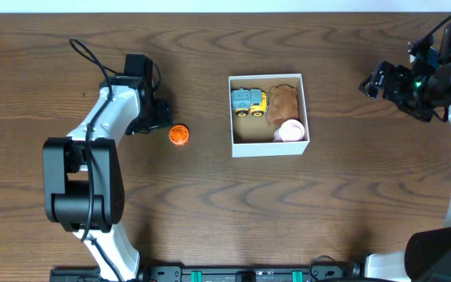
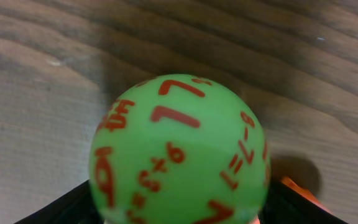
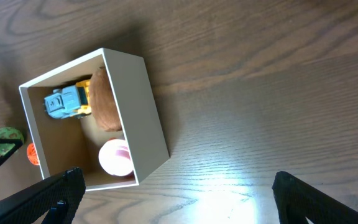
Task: Pack container
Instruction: 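Move the left gripper to the green numbered ball and grasp it, then carry the green ball into the box and release it, then move the left gripper to the orange round toy and grasp it, then carry the orange toy into the box and release it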
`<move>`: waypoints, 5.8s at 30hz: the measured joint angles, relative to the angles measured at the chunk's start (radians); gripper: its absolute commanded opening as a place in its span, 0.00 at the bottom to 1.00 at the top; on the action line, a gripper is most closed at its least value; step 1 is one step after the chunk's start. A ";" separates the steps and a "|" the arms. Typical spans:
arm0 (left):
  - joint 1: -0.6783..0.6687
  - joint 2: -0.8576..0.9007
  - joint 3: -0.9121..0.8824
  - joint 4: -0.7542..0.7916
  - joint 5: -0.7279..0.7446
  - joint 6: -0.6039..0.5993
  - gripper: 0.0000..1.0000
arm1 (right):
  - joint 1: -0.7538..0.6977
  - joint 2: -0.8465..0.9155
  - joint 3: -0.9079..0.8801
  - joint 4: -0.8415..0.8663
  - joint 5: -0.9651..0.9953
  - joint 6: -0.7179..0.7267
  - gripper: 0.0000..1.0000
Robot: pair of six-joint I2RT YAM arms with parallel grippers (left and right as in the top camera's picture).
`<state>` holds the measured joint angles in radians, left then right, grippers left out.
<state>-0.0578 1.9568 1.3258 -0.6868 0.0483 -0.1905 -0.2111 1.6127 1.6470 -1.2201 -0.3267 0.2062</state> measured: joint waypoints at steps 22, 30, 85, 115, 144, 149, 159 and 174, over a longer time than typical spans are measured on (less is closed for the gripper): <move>-0.007 -0.076 0.000 0.044 0.002 0.120 0.33 | 0.000 0.000 0.000 -0.022 0.000 0.000 0.99; -0.172 -0.420 0.024 -0.014 0.043 0.111 0.33 | 0.000 0.000 0.000 -0.008 0.000 0.000 0.99; -0.552 -0.131 0.100 0.057 0.079 0.056 0.83 | 0.000 0.000 0.000 -0.003 0.000 0.000 0.99; -0.181 -0.130 0.029 -0.156 -0.067 -0.010 0.86 | 0.000 0.000 0.000 -0.003 0.000 0.000 0.99; -0.179 0.071 0.022 -0.084 -0.002 0.113 0.56 | 0.000 0.000 0.000 -0.011 0.000 0.000 0.99; -0.179 0.070 0.044 -0.148 -0.002 0.115 0.49 | 0.000 0.000 0.000 -0.011 0.000 0.000 0.99; -0.192 -0.137 0.185 -0.310 0.004 0.116 0.49 | 0.000 0.000 0.000 -0.011 0.000 0.000 0.99; -0.521 -0.197 0.233 0.026 0.048 0.090 0.50 | 0.000 0.000 0.000 -0.011 0.000 0.000 0.99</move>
<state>-0.5785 1.7599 1.5589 -0.6605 0.0963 -0.1009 -0.2111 1.6127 1.6470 -1.2308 -0.3267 0.2058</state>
